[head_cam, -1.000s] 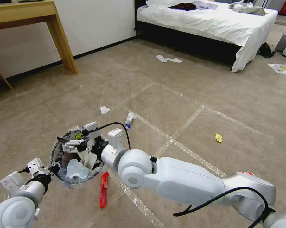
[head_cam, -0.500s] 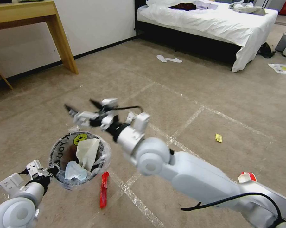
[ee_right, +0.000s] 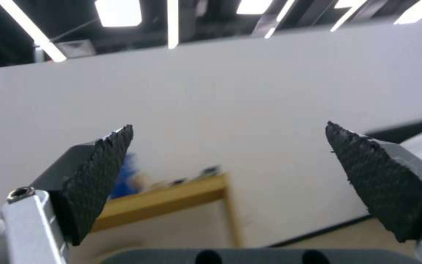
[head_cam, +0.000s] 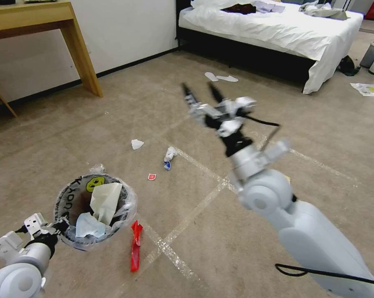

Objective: Pick up the trash bin and place the garbage on the floor into it.

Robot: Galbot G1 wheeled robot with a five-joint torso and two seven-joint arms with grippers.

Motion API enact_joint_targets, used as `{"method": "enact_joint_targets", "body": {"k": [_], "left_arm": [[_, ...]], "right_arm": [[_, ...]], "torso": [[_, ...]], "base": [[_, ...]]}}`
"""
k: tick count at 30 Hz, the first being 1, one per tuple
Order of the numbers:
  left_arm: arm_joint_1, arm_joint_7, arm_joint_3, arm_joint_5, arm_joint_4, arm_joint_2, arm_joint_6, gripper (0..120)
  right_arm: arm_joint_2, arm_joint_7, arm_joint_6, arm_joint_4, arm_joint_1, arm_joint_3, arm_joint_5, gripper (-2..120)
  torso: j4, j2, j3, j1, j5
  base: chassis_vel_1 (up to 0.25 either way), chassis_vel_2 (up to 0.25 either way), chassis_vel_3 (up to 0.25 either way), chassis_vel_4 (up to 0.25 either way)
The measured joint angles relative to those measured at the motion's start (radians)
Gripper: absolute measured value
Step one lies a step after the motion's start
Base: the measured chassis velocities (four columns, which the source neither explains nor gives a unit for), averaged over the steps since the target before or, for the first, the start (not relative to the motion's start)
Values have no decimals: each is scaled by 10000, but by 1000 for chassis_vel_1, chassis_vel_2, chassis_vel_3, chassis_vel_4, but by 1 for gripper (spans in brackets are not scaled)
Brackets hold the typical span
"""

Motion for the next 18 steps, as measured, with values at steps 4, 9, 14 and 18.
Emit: {"method": "enact_joint_targets", "body": {"k": [4,9,14,18], "left_arm": [[-14,81,-59,308,-27,-221,-143,0],[-10,226,-134,711,26,-509,-348,0],[-37,262,-215,755,63,-691,-437,0],[-66,271,-218,768,100,-777,-480,0]], "right_arm": [[65,-168,320,198,-1132,1416,-555,100],[577,-554,1109,421,-3184,3671,-2115,100],[1225,-1060,2090,343,-4808,4925,-3291,100],[1740,-1250,2787,129,-5698,5414,-3496,100]], "torso": [[0,0,0,0,3],[1,1,-1,-1,-1],[0,0,-1,-1,0],[-3,0,-1,-1,-1]], "base": [[0,0,0,0],[0,0,0,0],[0,0,0,0],[0,0,0,0]]}}
